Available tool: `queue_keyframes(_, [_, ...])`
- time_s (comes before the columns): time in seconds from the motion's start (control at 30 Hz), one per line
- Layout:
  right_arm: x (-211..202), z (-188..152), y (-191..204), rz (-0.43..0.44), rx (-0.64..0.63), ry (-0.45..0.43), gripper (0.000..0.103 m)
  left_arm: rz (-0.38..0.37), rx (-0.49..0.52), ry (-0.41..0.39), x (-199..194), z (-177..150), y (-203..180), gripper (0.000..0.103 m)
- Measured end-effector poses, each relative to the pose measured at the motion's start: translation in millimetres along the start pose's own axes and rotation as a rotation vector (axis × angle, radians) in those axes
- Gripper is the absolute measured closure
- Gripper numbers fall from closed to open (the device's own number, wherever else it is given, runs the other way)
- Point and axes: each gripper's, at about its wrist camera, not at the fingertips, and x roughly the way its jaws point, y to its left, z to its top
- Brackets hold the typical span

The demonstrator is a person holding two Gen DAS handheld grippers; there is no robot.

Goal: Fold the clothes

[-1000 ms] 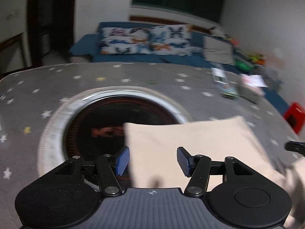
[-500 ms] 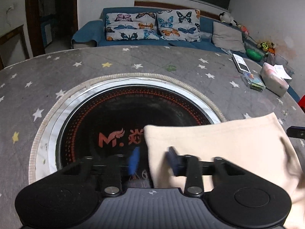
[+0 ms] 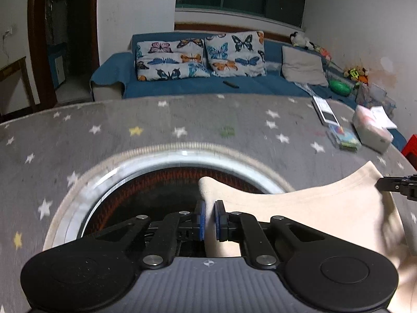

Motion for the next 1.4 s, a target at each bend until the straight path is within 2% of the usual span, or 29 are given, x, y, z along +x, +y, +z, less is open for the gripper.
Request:
queue_keyframes(0.13, [16.3,11.9,-0.6,-0.034,-0.008,-0.001,0.099,0.007,0.006,0.022,23.7,12.0,-1.7,0.094])
queue_keyframes(0.27, [35.8,13.1,-1.8,-0.047,-0.034,0.049,0.098,0.017,0.01,0.068,50.1,18.6,-3.3,0.093])
queue_keyframes(0.4, [29.8,11.4,-3.7,-0.054,-0.04,0.056,0.094,0.029,0.007,0.082,52.7,16.7,-1.1,0.09])
queue_keyframes(0.43, [24.9,10.9,-3.2,-0.053,-0.045,0.053,0.094,0.022,0.009,0.075,47.1,16.3,-1.7,0.086])
queue_keyframes(0.5, [12.3,10.1,1.8,-0.033,-0.072,0.047,0.094,0.007,0.014,0.062,36.0,15.4,-2.9,0.083])
queue_keyframes(0.6, [-16.3,2.3,22.6,0.052,-0.148,0.052,0.094,-0.014,0.021,0.042,19.3,14.0,-4.7,0.083])
queue_keyframes(0.7, [-44.9,-5.6,43.5,0.137,-0.224,0.057,0.089,-0.053,0.035,0.032,3.8,11.1,-10.6,0.083])
queue_keyframes(0.83, [-73.1,-27.3,77.9,0.274,-0.345,0.078,0.079,-0.105,0.057,0.06,-0.9,6.1,-24.9,0.083])
queue_keyframes(0.93, [-85.8,-47.4,104.9,0.34,-0.469,0.107,0.078,-0.124,0.081,0.083,4.6,4.0,-37.7,0.083])
queue_keyframes(1.23, [-60.7,-72.7,141.0,0.339,-0.626,0.144,0.078,-0.187,0.156,0.161,29.4,-2.1,-75.2,0.083])
queue_keyframes(1.4, [-52.7,-85.3,153.1,0.319,-0.688,0.091,0.079,-0.192,0.188,0.172,37.4,-4.1,-84.4,0.083])
